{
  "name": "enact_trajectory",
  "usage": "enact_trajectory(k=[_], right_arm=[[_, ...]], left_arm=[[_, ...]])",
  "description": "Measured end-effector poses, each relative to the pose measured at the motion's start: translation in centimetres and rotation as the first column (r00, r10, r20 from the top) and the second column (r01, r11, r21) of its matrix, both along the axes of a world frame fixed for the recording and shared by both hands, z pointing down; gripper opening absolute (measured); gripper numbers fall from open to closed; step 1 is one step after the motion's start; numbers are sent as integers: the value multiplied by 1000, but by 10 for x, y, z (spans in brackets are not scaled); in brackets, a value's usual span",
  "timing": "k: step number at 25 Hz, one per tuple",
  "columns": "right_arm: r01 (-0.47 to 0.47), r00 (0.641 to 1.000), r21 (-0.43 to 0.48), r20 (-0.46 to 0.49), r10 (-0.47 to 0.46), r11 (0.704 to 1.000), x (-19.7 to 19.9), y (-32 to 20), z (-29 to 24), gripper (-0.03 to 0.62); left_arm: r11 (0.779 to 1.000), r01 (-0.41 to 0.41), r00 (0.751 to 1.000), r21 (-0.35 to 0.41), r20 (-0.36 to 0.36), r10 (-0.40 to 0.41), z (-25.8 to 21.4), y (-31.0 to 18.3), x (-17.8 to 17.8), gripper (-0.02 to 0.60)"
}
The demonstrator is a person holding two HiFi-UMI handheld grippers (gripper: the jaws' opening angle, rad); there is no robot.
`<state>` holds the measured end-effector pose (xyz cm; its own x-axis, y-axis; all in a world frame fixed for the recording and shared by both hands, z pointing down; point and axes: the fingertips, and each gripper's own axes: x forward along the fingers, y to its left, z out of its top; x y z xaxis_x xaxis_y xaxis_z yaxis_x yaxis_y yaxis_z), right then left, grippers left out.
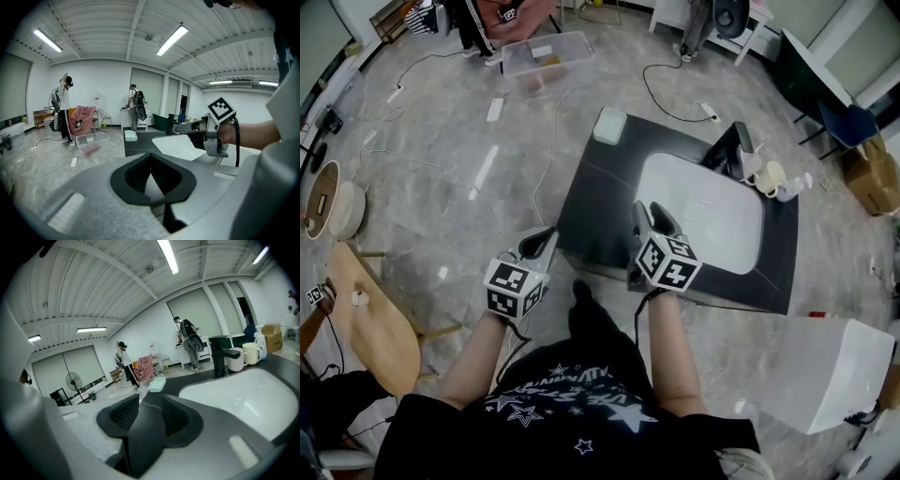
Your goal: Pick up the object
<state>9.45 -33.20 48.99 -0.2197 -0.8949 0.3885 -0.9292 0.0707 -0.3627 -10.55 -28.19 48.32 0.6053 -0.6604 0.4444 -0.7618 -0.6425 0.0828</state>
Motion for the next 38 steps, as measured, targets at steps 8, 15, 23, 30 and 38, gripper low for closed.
enact_trajectory(k=[8,15,23,30,38], right_arm=[[14,1000,-66,1,-14,998,9,-107,20,155],[6,998,-119,-54,-13,993,7,-191,36,155],[-17,993,-232,-119,-11,973,-5,-249,79,155],[-45,990,-305,-141,1,951,-7,-275,110,155],[-67,985,-356,-172,5,932,-15,-286,132,136]], left_arm=[[999,29,999,-16,25,-28,5,-91,17,9],[996,77,996,-40,45,-75,16,-153,11,9],[990,117,992,-82,65,-111,36,-201,-6,9],[985,133,990,-112,66,-126,49,-217,-12,9],[980,141,989,-143,65,-133,62,-221,-12,9]])
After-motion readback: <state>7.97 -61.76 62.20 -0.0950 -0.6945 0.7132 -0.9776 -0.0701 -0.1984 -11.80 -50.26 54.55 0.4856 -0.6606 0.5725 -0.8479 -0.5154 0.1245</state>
